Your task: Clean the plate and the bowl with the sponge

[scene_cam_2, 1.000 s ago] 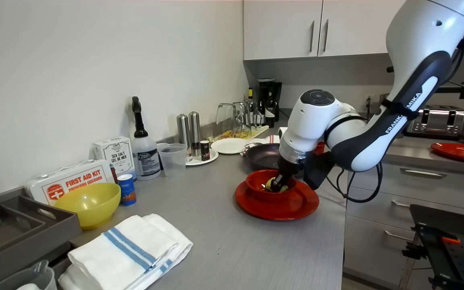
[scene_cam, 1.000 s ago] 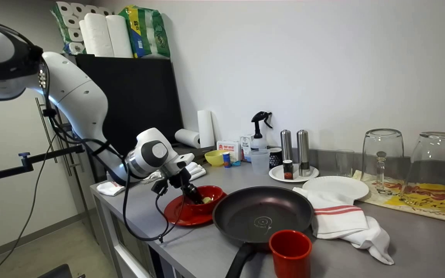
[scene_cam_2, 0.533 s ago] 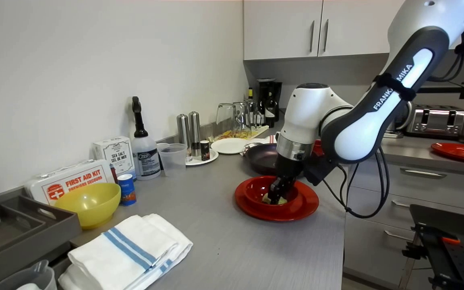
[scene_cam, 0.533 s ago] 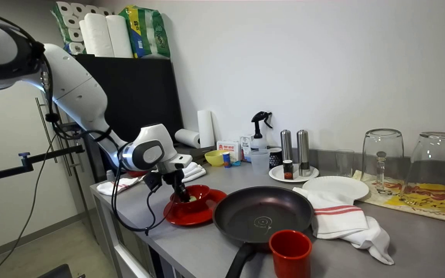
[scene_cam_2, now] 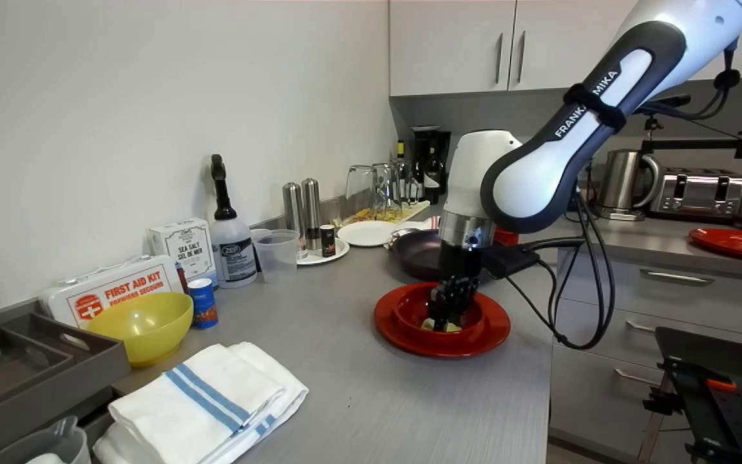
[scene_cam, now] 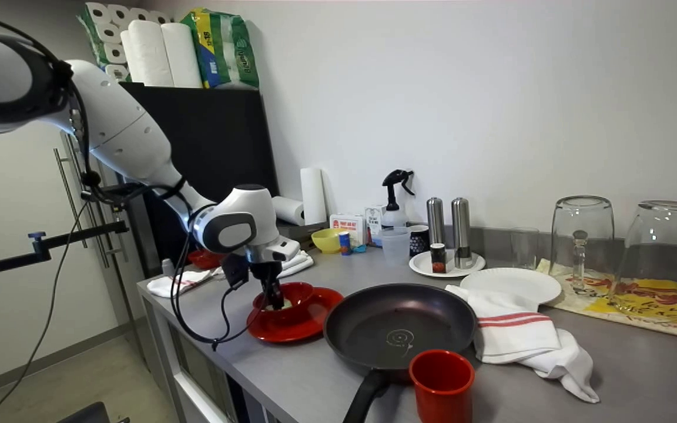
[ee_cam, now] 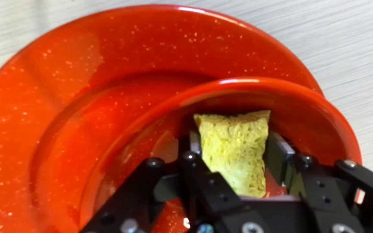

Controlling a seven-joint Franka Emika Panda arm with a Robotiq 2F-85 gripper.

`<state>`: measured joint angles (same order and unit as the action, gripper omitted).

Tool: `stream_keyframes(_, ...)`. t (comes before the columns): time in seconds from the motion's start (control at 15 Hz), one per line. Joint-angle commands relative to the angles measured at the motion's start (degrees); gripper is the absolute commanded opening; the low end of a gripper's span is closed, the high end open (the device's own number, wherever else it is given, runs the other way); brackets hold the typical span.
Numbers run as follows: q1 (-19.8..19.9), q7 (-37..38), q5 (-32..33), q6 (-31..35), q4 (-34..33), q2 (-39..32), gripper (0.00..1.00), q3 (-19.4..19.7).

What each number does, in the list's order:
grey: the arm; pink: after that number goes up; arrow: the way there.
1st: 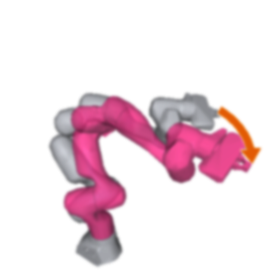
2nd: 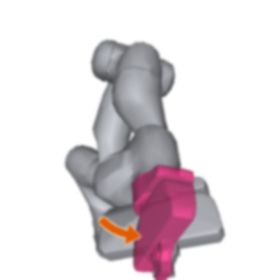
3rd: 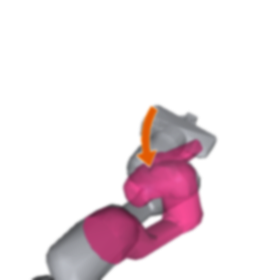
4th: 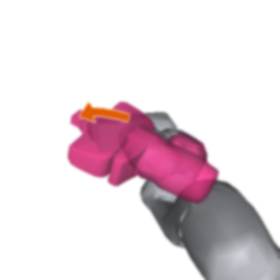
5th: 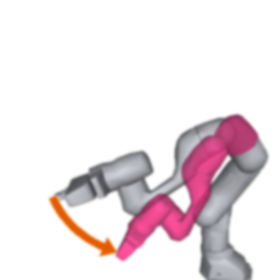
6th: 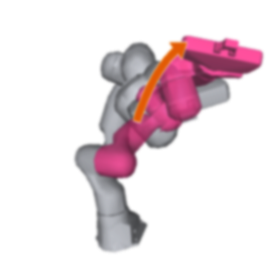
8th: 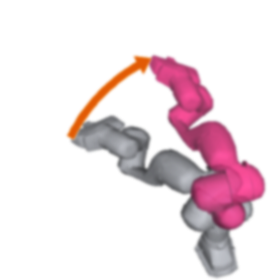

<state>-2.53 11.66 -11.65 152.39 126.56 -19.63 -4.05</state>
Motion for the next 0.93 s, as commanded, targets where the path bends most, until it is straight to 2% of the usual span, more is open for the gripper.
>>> stream_keyframes(0.0, 4.5, -7.9, -9.5, -5.1, -3.0, -0.8, 0.25, -4.4)
stream_keyframes(0.4, 8.0, -16.2, -20.8, -11.2, -6.7, -1.5, 0.25, -6.3)
stream_keyframes(0.67, 8.5, -18.8, -24.5, -14.1, -8.1, -1.6, 0.25, -5.4)
stream_keyframes(0.87, 7.8, -18.5, -25.2, -11.7, -8.2, -2.3, 0.25, -4.2)
